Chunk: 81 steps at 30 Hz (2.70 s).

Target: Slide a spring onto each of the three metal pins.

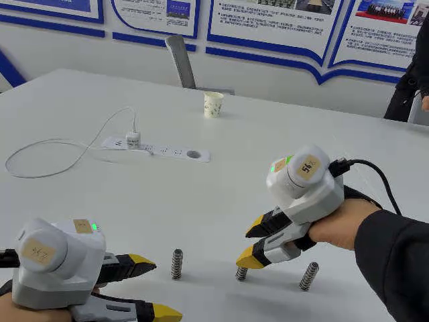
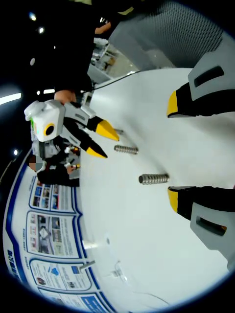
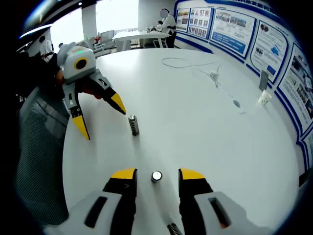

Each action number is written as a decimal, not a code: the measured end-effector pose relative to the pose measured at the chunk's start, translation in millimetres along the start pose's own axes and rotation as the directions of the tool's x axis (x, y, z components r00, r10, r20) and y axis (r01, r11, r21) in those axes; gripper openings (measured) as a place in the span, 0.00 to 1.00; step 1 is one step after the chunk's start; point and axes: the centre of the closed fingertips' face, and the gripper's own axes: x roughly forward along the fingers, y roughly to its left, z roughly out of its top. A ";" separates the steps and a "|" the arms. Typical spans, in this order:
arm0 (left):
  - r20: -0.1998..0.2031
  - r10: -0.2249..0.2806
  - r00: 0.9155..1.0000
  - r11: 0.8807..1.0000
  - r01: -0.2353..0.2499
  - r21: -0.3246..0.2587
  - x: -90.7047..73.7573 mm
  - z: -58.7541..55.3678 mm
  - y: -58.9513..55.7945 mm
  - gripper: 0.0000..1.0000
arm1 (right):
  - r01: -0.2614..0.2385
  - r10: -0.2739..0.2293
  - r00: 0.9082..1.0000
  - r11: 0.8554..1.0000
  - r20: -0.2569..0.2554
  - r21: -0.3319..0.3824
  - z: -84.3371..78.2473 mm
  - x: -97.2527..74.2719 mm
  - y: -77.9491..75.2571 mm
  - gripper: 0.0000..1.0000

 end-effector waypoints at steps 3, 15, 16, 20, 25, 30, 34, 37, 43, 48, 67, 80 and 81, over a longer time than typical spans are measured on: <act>0.000 0.001 1.000 1.000 -0.001 0.000 0.0 -0.1 0.4 0.58 | 0.021 -0.021 1.000 1.000 0.014 0.019 -6.2 -6.3 -4.2 0.36; -0.001 0.009 1.000 1.000 -0.009 -0.005 -0.8 -0.7 2.6 0.58 | 0.084 -0.089 0.993 0.993 0.072 0.078 -20.5 -25.2 -14.3 0.41; 0.000 0.010 1.000 1.000 -0.010 -0.006 -0.9 -0.6 2.9 0.58 | 0.090 -0.097 0.992 0.992 0.080 0.085 -21.7 -27.1 -14.9 0.42; 0.000 0.011 1.000 1.000 -0.011 -0.008 -0.9 -0.8 3.1 0.59 | 0.107 -0.118 0.988 0.989 0.103 0.105 -26.2 -33.0 -15.7 0.43; -0.004 0.010 1.000 1.000 -0.010 -0.007 -0.5 -1.1 1.8 0.59 | 0.132 -0.153 0.979 0.980 0.137 0.148 -33.1 -41.1 -18.8 0.45; -0.002 0.015 1.000 1.000 -0.015 -0.009 -1.2 -0.6 2.8 0.60 | 0.146 -0.177 0.969 0.973 0.174 0.177 -40.1 -48.5 -17.8 0.47; -0.001 0.017 1.000 1.000 -0.017 -0.010 -1.6 -0.5 3.3 0.60 | 0.156 -0.192 0.962 0.971 0.195 0.183 -46.9 -53.9 -15.8 0.48; 0.000 0.019 1.000 1.000 -0.019 -0.011 -1.9 -0.5 3.4 0.61 | 0.159 -0.198 0.958 0.969 0.205 0.189 -53.2 -56.9 -15.2 0.50; -0.001 0.020 1.000 1.000 -0.020 -0.013 -2.0 -1.3 3.7 0.61 | 0.163 -0.206 0.957 0.964 0.204 0.208 -68.0 -59.5 -10.5 0.51; -0.004 0.018 1.000 1.000 -0.018 -0.012 -2.0 -2.0 3.1 0.62 | 0.166 -0.215 0.952 0.960 0.216 0.224 -75.8 -62.0 -8.1 0.52; -0.005 0.019 1.000 1.000 -0.019 -0.018 -2.0 -4.3 4.9 0.63 | 0.170 -0.241 0.938 0.946 0.250 0.275 -102.5 -66.3 8.3 0.54; -0.008 0.024 1.000 0.999 -0.024 -0.024 -2.6 -6.2 7.1 0.64 | 0.187 -0.272 0.921 0.937 0.279 0.295 -104.2 -68.6 10.5 0.57; -0.007 0.025 1.000 0.999 -0.025 -0.026 -2.8 -6.0 7.3 0.64 | 0.188 -0.275 0.919 0.935 0.283 0.300 -104.0 -69.2 10.2 0.57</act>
